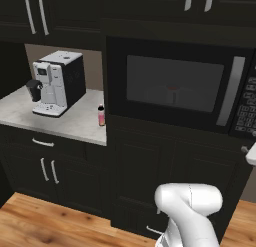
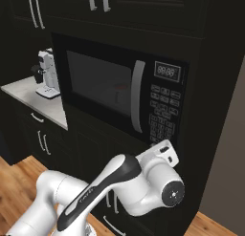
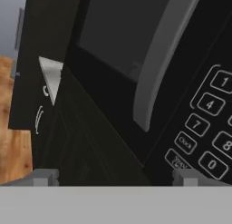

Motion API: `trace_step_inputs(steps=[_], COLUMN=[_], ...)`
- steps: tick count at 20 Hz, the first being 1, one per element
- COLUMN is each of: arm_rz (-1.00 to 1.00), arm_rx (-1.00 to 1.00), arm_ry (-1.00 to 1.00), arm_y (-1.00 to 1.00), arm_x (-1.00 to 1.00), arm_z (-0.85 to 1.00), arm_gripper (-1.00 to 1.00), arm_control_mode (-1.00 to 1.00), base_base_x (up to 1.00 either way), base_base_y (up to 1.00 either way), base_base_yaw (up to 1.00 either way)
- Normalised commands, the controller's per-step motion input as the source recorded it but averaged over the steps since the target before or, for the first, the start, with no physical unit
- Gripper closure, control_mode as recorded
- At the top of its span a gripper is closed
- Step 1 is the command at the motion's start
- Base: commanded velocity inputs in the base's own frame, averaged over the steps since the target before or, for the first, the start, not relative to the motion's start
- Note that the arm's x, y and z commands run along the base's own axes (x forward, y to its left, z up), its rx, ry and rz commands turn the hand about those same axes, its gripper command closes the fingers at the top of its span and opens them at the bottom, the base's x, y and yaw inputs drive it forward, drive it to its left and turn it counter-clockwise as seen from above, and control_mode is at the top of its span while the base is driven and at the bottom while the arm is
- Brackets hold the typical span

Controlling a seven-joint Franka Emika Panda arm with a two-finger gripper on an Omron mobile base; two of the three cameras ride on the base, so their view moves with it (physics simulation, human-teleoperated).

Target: Place the microwavable item in the microwave. Then, close the microwave door and press the start button.

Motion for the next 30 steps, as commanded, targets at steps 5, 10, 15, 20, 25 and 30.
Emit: trace_step_inputs(steps=[5, 10, 15, 20, 25, 30], arm_rz=[-0.07, -0.06, -0.03, -0.01, -0.01, 0.00], arm_rx=[0.04, 0.05, 0.05, 0.04, 0.04, 0.06], arm_ry=[-0.02, 0.00, 0.00, 0.00, 0.00, 0.00], arm_y=[-0.17, -0.24, -0.23, -0.18, -0.24, -0.25], arm_x=[0.31, 0.34, 0.37, 0.38, 0.29, 0.24], arm_z=[-0.08, -0.14, -0.20, -0.22, -0.25, -0.37], arm_gripper=[-1.00, -1.00, -1.00, -1.00, -1.00, -1.00], arm_control_mode=[-1.00, -1.00, -1.00, -1.00, -1.00, -1.00], base_base_x=[0.00, 0.00, 0.00, 0.00, 0.00, 0.00], base_base_y=[0.00, 0.00, 0.00, 0.00, 0.00, 0.00], base_base_yaw=[0.00, 0.00, 0.00, 0.00, 0.00, 0.00])
